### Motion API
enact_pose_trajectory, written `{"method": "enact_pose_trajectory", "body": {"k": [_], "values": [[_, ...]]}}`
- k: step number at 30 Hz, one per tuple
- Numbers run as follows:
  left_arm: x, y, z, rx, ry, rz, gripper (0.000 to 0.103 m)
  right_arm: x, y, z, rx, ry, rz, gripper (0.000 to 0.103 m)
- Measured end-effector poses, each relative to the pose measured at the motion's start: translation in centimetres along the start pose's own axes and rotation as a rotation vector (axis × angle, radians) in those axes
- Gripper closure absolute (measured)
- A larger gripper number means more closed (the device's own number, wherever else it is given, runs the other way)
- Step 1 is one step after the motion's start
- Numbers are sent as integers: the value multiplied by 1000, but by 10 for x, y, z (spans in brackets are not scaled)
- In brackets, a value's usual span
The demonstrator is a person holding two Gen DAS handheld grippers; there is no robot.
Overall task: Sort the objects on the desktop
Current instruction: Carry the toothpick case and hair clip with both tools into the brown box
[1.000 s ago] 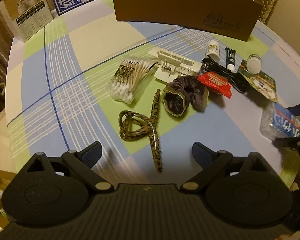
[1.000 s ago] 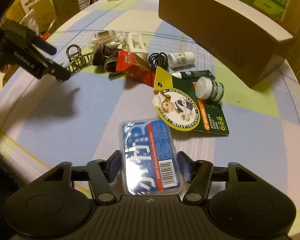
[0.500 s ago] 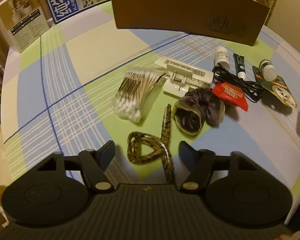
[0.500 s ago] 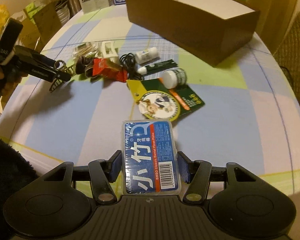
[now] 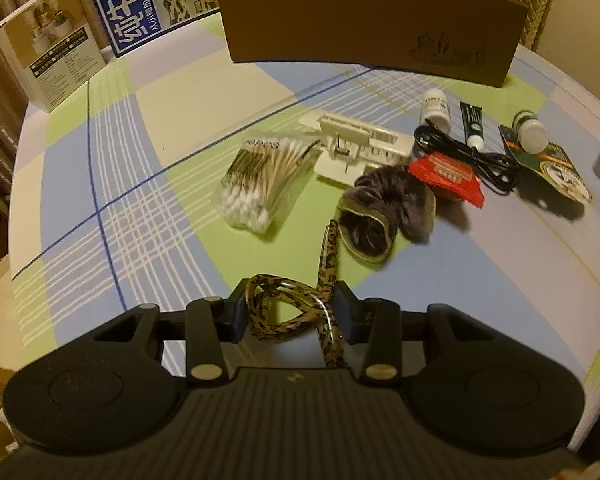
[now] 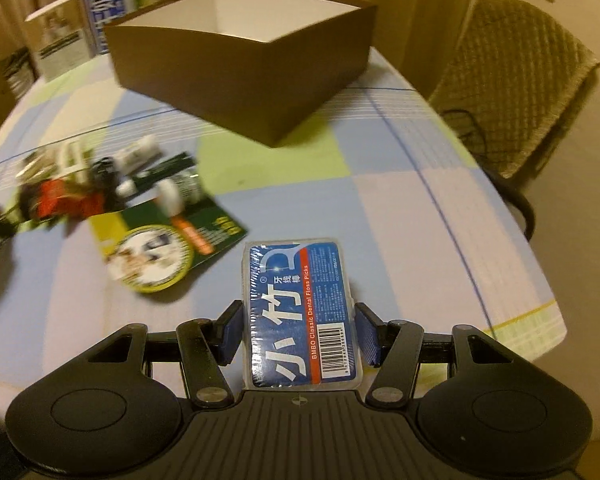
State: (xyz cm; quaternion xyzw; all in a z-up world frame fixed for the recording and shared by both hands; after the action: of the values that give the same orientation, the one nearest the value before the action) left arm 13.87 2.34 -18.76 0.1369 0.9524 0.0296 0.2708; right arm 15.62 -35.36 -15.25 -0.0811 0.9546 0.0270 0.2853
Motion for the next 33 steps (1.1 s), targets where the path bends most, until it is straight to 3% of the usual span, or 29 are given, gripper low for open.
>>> {"method": "enact_pose_trajectory", "body": {"k": [7,13,21,33], "values": [[-6,-6,-19,-8,-6,-55,66,-6,-8,25,-2,26,-26,48],[-35,-12,-44,-20,-63,-69,66,-31,-9,6,-69,-10,-35,48],[-88,-27,-71,12,-152,-67,66,-80,7,-25,-204,-57,-48,48],[-188,-42,-63,87,-253,-33,66,-166,47,-15,-335,-127,-119,48]]}}
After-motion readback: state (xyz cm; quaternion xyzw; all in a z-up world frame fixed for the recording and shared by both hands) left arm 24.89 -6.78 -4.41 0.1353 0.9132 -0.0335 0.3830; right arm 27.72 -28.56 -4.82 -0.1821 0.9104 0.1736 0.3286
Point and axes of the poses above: each gripper's, at about its wrist camera, not at the fingertips, and z roughly the way its jaws point, y to its left, x to its underside, the point moved 8 cm from there along z, roughly the way its jaws point, and after that the axes turned 3 degrees about z, right-handed, at the moved point
